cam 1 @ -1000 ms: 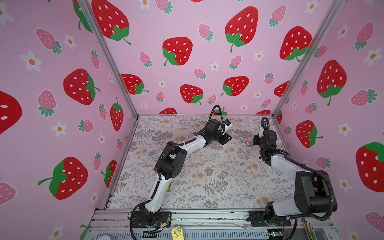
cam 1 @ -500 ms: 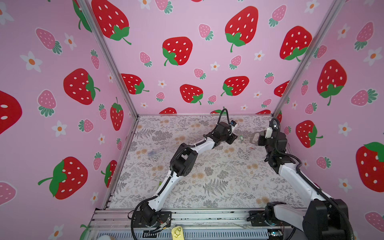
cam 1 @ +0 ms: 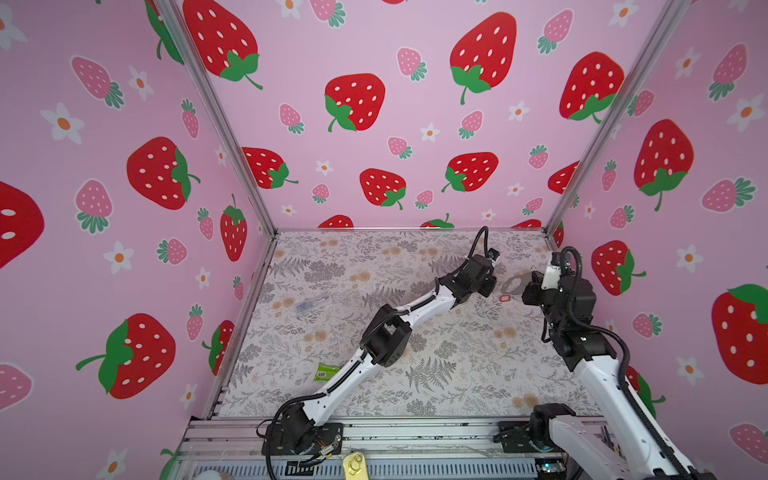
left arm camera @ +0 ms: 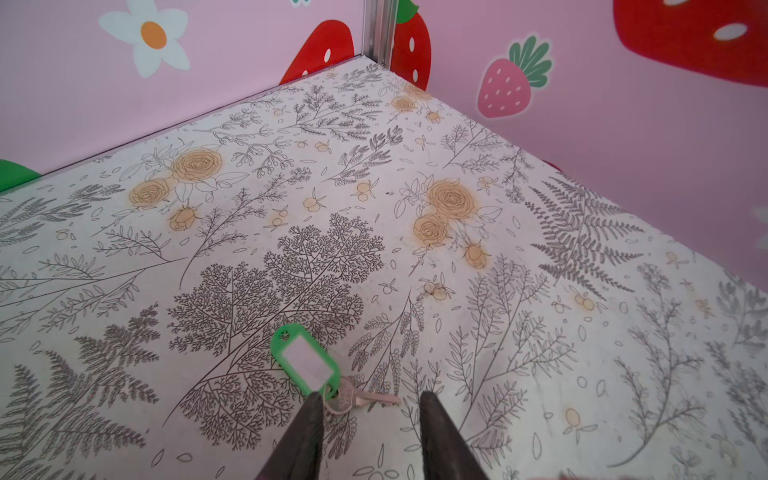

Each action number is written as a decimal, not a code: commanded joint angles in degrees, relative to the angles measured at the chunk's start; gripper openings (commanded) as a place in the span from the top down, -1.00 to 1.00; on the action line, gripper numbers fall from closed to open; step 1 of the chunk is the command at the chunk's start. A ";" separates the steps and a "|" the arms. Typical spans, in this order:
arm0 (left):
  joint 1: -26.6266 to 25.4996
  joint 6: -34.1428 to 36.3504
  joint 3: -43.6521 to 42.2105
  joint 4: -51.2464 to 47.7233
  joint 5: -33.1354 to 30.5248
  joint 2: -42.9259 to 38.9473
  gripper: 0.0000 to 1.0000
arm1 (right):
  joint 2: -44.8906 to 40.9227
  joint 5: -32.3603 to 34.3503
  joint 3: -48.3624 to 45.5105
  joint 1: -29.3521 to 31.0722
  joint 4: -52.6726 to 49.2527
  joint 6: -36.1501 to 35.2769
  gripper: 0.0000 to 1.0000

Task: Put the keys on the keyring
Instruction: 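Lower the left gripper over the green-tagged key while the right gripper holds the plate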

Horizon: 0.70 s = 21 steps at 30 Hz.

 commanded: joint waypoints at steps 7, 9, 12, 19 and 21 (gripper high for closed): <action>2.33 -17.12 4.52 -0.21 0.66 2.74 0.19 | -10.09 -3.00 -2.56 0.09 -4.29 0.80 1.00; 2.44 -18.55 5.89 -0.37 0.71 3.62 0.19 | -11.48 -2.96 -3.60 0.07 -4.24 0.67 1.00; 2.38 -20.54 6.35 1.12 1.02 4.30 0.20 | -11.46 -3.49 -4.40 0.09 -3.79 1.18 1.00; 2.80 -25.96 7.49 3.79 4.95 6.18 0.22 | -6.08 -1.84 -3.90 0.09 3.01 0.60 1.00; 2.99 -26.66 7.39 4.88 6.36 6.17 0.21 | -4.78 -0.75 -3.52 0.01 4.09 0.24 1.00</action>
